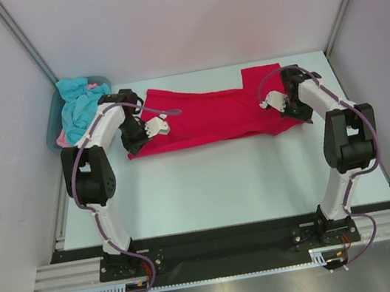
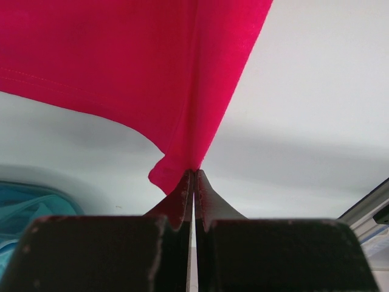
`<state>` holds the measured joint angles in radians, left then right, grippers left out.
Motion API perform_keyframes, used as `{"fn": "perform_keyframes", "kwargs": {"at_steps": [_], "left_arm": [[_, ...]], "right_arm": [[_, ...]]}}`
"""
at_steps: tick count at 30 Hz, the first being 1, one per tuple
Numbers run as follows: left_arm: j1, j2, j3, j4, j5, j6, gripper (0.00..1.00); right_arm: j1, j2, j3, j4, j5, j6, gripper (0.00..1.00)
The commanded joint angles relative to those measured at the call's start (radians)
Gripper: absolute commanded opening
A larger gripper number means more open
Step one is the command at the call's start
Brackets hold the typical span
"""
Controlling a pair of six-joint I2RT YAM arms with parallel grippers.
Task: Fold and stack the t-shirts
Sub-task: Flatten the tshirt out
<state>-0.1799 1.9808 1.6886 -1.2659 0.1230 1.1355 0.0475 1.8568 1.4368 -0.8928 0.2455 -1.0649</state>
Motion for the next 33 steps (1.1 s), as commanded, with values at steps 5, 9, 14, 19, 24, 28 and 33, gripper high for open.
{"fn": "perform_keyframes", "kwargs": {"at_steps": [5, 9, 14, 19, 24, 28, 33], "left_arm": [[0.023, -0.030, 0.032, -0.027, -0.026, 0.020, 0.00], [0.022, -0.031, 0.036, -0.027, -0.029, 0.021, 0.00], [0.022, -0.028, 0.043, -0.027, -0.033, 0.023, 0.00], [0.022, -0.020, 0.054, -0.027, -0.034, 0.020, 0.00], [0.022, -0.016, 0.065, -0.026, -0.037, 0.018, 0.00], [0.022, -0.020, 0.066, -0.027, -0.039, 0.020, 0.00], [0.022, -0.020, 0.072, -0.027, -0.036, 0.017, 0.00]], "right_arm": [[-0.002, 0.054, 0.019, -0.089, 0.086, 0.016, 0.01], [0.017, 0.042, -0.028, -0.078, 0.095, 0.006, 0.06], [0.028, 0.038, -0.044, -0.060, 0.106, 0.009, 0.08], [0.029, 0.038, -0.052, -0.058, 0.103, 0.017, 0.11], [0.032, 0.039, -0.055, -0.054, 0.103, 0.023, 0.21], [0.038, 0.036, -0.052, -0.044, 0.092, 0.031, 0.24], [0.040, 0.041, -0.050, -0.034, 0.090, 0.042, 0.00]]}}
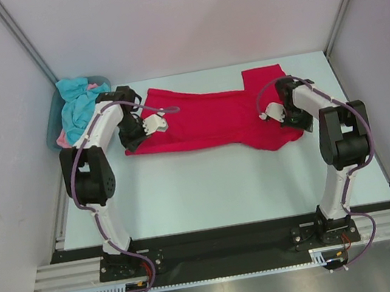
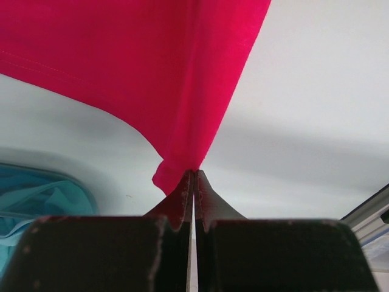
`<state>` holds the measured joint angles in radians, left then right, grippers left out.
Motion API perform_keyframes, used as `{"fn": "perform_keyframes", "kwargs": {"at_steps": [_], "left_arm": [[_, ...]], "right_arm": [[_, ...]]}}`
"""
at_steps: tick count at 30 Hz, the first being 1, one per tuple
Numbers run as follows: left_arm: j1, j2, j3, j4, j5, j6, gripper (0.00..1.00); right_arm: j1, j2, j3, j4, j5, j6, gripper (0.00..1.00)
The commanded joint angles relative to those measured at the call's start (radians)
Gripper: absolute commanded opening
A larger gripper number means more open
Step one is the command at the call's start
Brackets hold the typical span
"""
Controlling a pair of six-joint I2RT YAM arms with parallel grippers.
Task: Fold and stack the t-shirts
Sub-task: Flatten the tshirt out
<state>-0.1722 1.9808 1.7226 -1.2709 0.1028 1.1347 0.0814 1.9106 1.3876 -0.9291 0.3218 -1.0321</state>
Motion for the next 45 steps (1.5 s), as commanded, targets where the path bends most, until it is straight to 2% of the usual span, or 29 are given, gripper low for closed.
{"fn": "perform_keyframes", "kwargs": {"at_steps": [1, 4, 5, 7, 8, 10, 27, 35, 41, 45], "left_arm": [[0.014, -0.022, 0.038, -0.022, -0.017, 0.017, 0.00], [0.014, -0.022, 0.040, -0.022, -0.017, 0.017, 0.00], [0.014, -0.022, 0.040, -0.022, -0.018, 0.016, 0.00], [0.014, -0.025, 0.040, -0.022, -0.018, 0.014, 0.00], [0.014, -0.023, 0.038, -0.022, -0.017, 0.014, 0.00], [0.014, -0.022, 0.042, -0.022, -0.022, 0.011, 0.00], [0.013, -0.027, 0.042, -0.022, -0.018, 0.011, 0.00], [-0.001, -0.028, 0.046, -0.024, 0.003, -0.006, 0.00], [-0.001, -0.036, 0.042, -0.024, 0.000, -0.007, 0.00], [-0.001, -0.037, 0.040, -0.022, 0.002, -0.010, 0.00]], "right_arm": [[0.006, -0.012, -0.001, 0.004, 0.014, 0.009, 0.00], [0.014, -0.018, -0.002, 0.003, 0.013, 0.012, 0.00], [0.017, -0.019, -0.002, 0.001, 0.016, 0.012, 0.04], [0.023, -0.028, -0.004, 0.003, 0.017, 0.009, 0.24], [0.029, -0.041, -0.009, 0.004, 0.020, 0.003, 0.40], [0.037, -0.059, -0.024, 0.022, 0.034, -0.016, 0.48], [0.170, -0.269, -0.265, 0.033, 0.036, -0.072, 0.50], [0.210, -0.259, -0.395, 0.310, 0.098, -0.088, 0.49], [0.208, -0.232, -0.404, 0.449, 0.143, -0.103, 0.48], [0.208, -0.232, -0.407, 0.484, 0.154, -0.118, 0.48]]}}
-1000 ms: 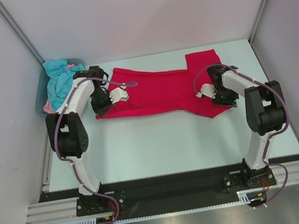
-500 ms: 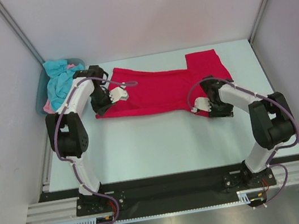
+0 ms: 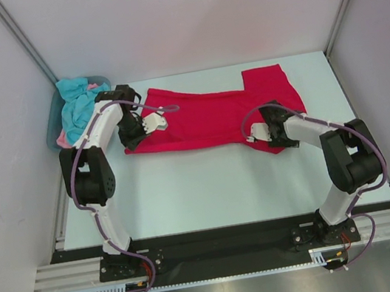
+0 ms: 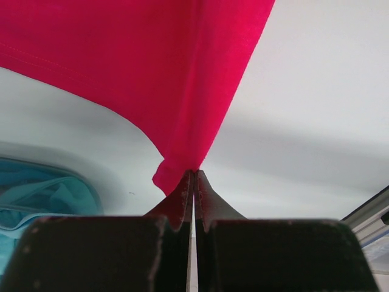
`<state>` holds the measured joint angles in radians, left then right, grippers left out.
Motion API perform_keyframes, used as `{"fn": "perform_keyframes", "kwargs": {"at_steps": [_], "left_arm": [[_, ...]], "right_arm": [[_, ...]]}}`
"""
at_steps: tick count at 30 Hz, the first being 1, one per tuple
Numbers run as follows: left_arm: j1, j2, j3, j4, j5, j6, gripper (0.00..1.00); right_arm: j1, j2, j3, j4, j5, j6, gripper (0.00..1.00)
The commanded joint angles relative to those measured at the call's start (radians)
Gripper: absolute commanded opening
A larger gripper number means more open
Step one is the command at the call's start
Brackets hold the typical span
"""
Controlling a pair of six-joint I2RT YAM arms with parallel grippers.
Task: Fold and stack the t-shirts
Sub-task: Flatten the tshirt out
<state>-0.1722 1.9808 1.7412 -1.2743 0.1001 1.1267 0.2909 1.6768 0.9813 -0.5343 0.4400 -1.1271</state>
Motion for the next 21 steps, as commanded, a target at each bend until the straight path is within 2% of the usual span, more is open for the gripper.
{"fn": "perform_keyframes", "kwargs": {"at_steps": [1, 4, 7, 10, 11, 14, 21], "left_arm": [[-0.003, -0.036, 0.020, -0.019, 0.006, -0.005, 0.00], [-0.003, -0.037, 0.018, -0.019, 0.010, -0.010, 0.00], [-0.003, -0.043, 0.014, -0.020, 0.007, -0.011, 0.00], [-0.003, -0.043, 0.009, -0.022, 0.001, -0.005, 0.00], [-0.003, -0.045, 0.009, -0.019, 0.000, -0.005, 0.00], [-0.003, -0.043, 0.014, -0.019, 0.003, -0.005, 0.00], [-0.003, -0.048, 0.008, -0.020, 0.000, 0.002, 0.00]], "right_arm": [[-0.001, 0.004, -0.003, 0.091, 0.037, -0.026, 0.47], [-0.002, 0.009, -0.007, 0.102, 0.039, -0.028, 0.46], [0.001, 0.001, -0.012, 0.108, 0.037, -0.028, 0.39], [0.001, 0.000, -0.012, 0.102, 0.039, -0.030, 0.23], [0.002, -0.003, -0.012, 0.106, 0.042, -0.030, 0.13], [0.002, -0.009, -0.009, 0.105, 0.046, -0.034, 0.00], [0.002, -0.048, 0.031, 0.071, 0.052, -0.054, 0.00]]}}
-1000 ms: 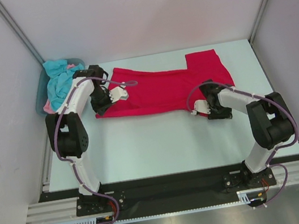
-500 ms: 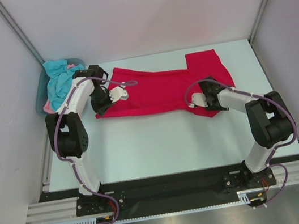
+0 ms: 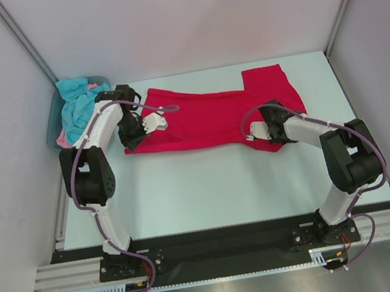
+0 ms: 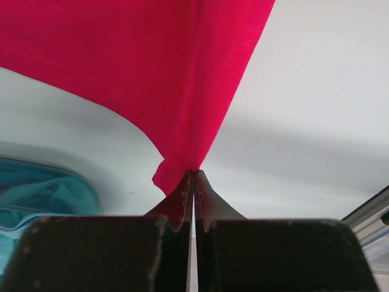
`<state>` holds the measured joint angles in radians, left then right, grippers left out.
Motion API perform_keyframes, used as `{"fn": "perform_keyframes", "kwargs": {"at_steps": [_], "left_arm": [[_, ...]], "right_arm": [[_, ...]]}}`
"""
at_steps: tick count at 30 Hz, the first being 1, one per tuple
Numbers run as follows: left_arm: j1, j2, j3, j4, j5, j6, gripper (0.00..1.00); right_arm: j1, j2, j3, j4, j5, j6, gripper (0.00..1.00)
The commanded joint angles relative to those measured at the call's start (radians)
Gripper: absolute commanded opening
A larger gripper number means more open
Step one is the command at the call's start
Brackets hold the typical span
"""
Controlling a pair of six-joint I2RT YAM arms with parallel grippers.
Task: Fold and stack the t-shirts
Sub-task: Flatten the tshirt out
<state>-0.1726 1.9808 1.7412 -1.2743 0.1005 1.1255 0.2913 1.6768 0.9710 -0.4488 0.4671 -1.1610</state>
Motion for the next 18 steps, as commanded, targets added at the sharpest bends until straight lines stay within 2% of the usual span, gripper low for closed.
{"fn": "perform_keyframes", "kwargs": {"at_steps": [1, 10, 16, 18], "left_arm": [[-0.002, -0.051, 0.000, -0.020, -0.005, 0.011, 0.00], [-0.001, -0.091, -0.069, -0.031, -0.015, 0.079, 0.00], [-0.001, -0.115, -0.118, -0.053, -0.004, 0.134, 0.00], [-0.001, -0.122, -0.131, -0.062, -0.005, 0.154, 0.00]], "right_arm": [[0.003, -0.055, 0.061, -0.078, 0.018, -0.016, 0.00], [0.009, -0.069, 0.329, -0.629, -0.180, 0.101, 0.00], [0.005, 0.010, 0.403, -0.902, -0.312, 0.185, 0.00], [0.000, 0.032, 0.405, -0.942, -0.353, 0.196, 0.00]]}}
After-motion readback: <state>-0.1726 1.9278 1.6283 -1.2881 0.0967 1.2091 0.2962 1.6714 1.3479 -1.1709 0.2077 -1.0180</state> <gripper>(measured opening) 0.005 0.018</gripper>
